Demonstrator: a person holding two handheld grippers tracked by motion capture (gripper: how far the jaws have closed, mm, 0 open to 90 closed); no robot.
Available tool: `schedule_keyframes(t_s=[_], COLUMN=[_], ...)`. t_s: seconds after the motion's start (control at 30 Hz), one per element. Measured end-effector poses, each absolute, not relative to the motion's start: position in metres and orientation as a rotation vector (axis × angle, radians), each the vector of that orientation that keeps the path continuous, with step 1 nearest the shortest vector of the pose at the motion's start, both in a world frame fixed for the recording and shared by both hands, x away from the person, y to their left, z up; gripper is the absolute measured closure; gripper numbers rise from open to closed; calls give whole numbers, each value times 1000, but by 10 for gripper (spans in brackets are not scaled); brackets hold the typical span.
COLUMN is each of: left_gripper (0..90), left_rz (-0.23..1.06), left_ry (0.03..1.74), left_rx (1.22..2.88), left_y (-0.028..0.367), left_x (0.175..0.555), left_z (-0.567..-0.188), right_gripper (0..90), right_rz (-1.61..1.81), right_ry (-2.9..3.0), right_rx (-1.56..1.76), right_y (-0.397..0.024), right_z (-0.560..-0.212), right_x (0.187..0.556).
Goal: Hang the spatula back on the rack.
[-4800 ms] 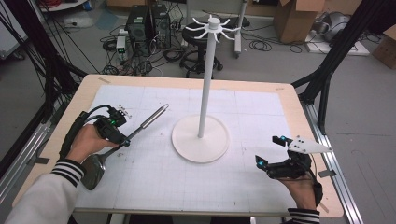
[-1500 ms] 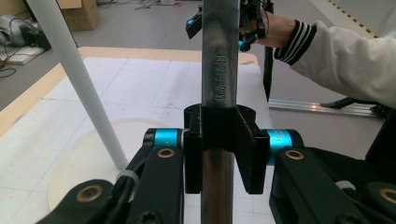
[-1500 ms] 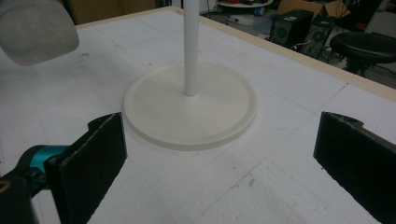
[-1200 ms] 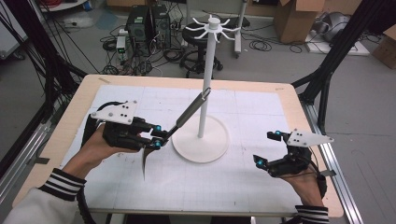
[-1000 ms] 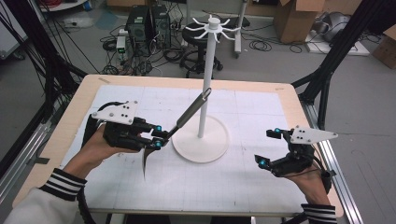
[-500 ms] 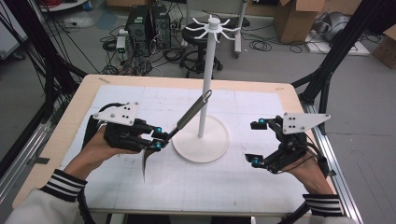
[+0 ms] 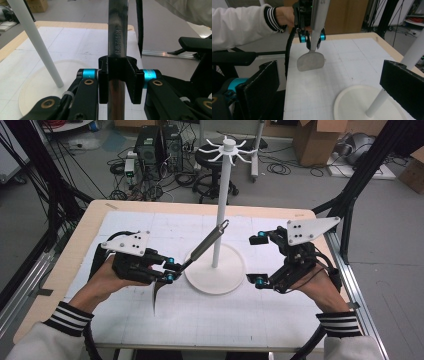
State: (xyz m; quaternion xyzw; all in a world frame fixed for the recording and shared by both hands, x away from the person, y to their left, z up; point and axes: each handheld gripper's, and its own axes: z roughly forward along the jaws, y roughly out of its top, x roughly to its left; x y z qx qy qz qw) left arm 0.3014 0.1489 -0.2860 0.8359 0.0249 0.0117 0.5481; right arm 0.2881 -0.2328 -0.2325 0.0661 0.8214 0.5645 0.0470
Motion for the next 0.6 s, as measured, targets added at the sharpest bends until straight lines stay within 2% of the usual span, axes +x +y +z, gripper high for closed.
schedule_keyframes(t_s=[0.6], left_gripper=[747], left_rz=[20], left_ry=[32], left_rx=[1970], left_y=[147], left_x=[298], left_z=[-288], right_gripper=[20], right_rz=[1765], right_ry=[2524], right_rx=[60], right_y=[-188], right_z=[-209], right_x=[296])
